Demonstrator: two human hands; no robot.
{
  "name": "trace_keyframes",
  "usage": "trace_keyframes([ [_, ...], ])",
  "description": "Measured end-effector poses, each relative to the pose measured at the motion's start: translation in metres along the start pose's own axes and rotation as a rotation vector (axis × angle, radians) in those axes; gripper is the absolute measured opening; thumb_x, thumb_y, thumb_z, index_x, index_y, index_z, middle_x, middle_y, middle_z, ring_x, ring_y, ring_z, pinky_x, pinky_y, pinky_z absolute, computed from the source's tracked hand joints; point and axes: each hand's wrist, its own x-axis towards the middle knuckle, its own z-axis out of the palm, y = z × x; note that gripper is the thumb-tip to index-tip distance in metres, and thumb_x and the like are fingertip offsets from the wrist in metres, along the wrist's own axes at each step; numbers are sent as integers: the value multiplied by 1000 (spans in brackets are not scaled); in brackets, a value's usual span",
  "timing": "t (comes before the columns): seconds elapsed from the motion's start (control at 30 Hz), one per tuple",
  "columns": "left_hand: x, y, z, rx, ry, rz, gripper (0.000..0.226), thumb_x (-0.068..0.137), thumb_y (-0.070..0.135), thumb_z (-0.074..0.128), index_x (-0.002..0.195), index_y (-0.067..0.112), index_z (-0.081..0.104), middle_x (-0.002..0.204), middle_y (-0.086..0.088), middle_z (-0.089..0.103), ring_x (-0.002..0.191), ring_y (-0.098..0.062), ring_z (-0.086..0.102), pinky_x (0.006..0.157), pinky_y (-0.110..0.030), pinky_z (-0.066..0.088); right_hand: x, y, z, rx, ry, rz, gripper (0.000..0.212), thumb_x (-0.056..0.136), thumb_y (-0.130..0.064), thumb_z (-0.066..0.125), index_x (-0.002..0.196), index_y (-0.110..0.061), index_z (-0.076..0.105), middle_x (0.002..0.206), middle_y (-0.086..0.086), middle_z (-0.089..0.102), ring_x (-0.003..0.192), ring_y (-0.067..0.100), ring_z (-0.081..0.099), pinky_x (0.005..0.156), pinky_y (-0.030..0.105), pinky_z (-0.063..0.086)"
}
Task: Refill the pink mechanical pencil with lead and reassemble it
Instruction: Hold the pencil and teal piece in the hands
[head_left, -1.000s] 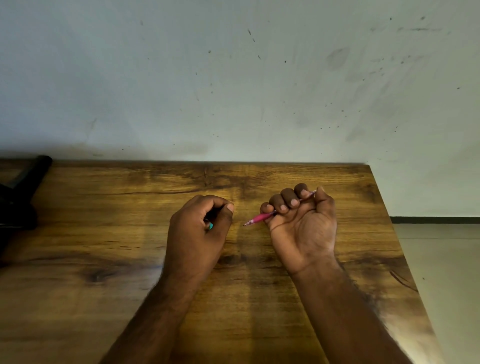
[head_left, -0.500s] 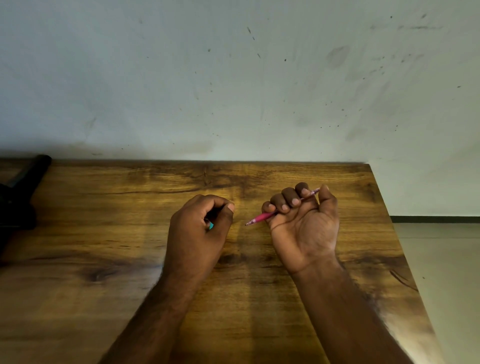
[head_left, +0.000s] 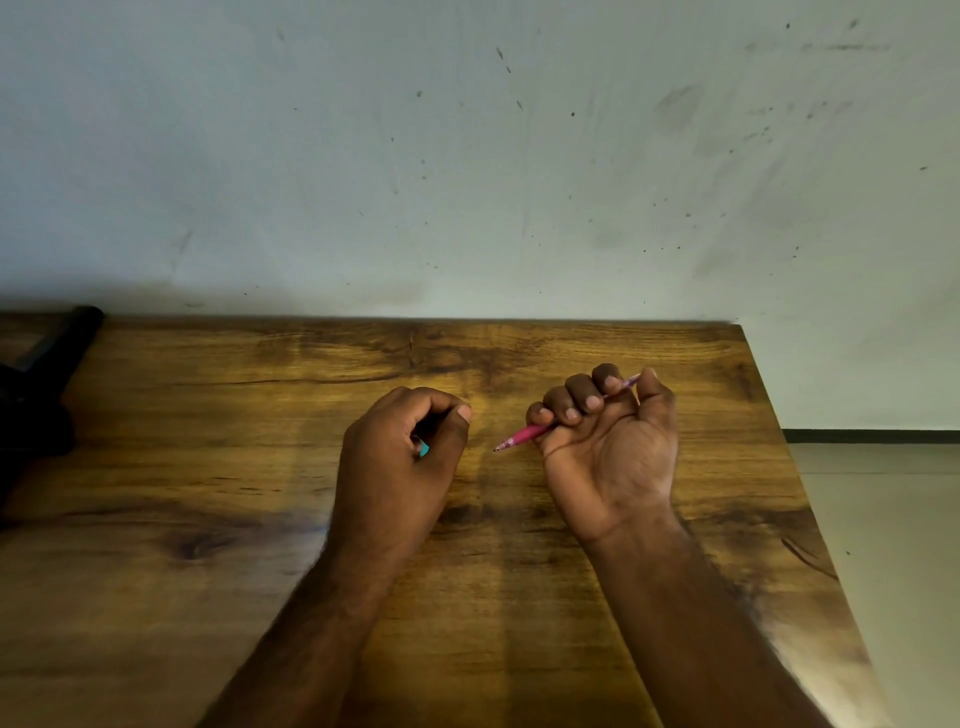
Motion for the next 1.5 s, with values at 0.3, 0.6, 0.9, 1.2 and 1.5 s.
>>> trace_keyframes([
  [0.3,0,0,0,17,-1,3,7,93,25,69,94,21,75,85,15,68,82,-1,64,69,-14,49,0,-1,0,28,-11,-5,43,102,-46,35,69,-20,46,65,-2,33,58,15,31,64,33,32],
  [0.6,0,0,0,12,-9,-2,7,93,24,69,95,21,75,86,14,68,84,0,64,71,-19,51,0,-1,-1,27,-22,-3,42,101,-45,35,69,-20,46,64,-2,33,58,15,32,64,34,33],
  [0.9,0,-1,0,19,-7,-7,8,93,26,69,95,21,76,88,15,69,84,0,64,71,-17,51,0,0,-2,42,-29,7,47,100,-53,34,70,-20,46,64,-2,32,59,15,31,64,34,32],
  [1.2,1,0,0,11,-2,-1,5,93,24,70,92,22,75,85,16,69,85,0,65,70,-13,50,0,0,-2,27,-29,17,46,100,-52,35,70,-20,47,64,-3,32,59,14,30,64,33,31],
  [1.5,1,0,0,17,-6,-2,6,93,24,70,92,23,75,84,16,68,84,0,64,70,-14,50,-1,1,0,9,-42,19,45,101,-51,36,69,-20,47,64,-3,33,58,14,30,62,32,32],
])
